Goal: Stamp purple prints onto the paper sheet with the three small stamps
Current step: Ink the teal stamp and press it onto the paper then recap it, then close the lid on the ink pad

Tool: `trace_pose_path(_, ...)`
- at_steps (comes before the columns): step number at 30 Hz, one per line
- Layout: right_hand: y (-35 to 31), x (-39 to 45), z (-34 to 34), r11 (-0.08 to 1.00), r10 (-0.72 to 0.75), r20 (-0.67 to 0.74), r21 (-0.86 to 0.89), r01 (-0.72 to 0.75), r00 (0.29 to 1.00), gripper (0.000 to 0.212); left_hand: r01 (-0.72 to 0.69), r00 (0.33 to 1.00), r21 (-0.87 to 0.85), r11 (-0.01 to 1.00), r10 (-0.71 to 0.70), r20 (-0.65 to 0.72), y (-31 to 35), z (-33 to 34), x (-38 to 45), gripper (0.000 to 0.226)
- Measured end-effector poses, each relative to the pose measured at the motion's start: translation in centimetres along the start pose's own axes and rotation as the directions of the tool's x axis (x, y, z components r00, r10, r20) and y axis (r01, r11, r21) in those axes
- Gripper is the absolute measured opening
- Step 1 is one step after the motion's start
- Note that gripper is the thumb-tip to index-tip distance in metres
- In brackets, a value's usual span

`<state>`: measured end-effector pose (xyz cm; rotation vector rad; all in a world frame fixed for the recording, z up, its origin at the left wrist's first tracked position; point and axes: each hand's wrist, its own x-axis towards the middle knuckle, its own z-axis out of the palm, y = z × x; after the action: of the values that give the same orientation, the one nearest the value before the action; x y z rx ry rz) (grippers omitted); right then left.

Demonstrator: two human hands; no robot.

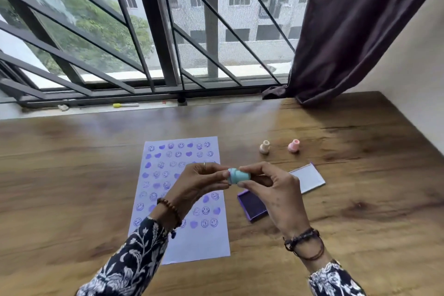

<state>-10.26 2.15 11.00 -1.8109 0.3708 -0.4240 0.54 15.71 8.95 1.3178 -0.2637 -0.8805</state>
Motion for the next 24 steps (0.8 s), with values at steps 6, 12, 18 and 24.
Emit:
trace_pose_path(6, 0.3, 1.2, 0.0, 0.992, 0.088, 0.045, 0.086, -0.092, 0.995, 0.029, -0.051, 0.998, -0.043, 0.998, 0.053, 0.028, -0.8, -0.4, 1.2, 0.013)
trace_pose_path(12, 1.4, 2.8, 0.6, 0.939, 0.168, 0.044, 0.296, -0.173, 0.985, 0.049, -0.107, 0.994, -0.196, 0.975, 0.107, -0.010, -2.1, -0.6, 2.9, 0.019)
trace_pose_path(18, 4.2, 4.9, 1.6, 0.955, 0.239, -0.010, 0.180, -0.234, 0.971, 0.034, -0.123, 0.992, 0.038, 0.992, 0.124, -0.017, -3.4, -1.5, 6.1, 0.022)
trace_pose_path(24, 8.2, 8.7, 2.7, 0.967, 0.247, -0.098, -0.036, -0.252, 0.964, 0.028, -0.167, 0.950, 0.677, 0.717, 0.301, -0.084, -3.9, -2.4, 10.9, 0.022)
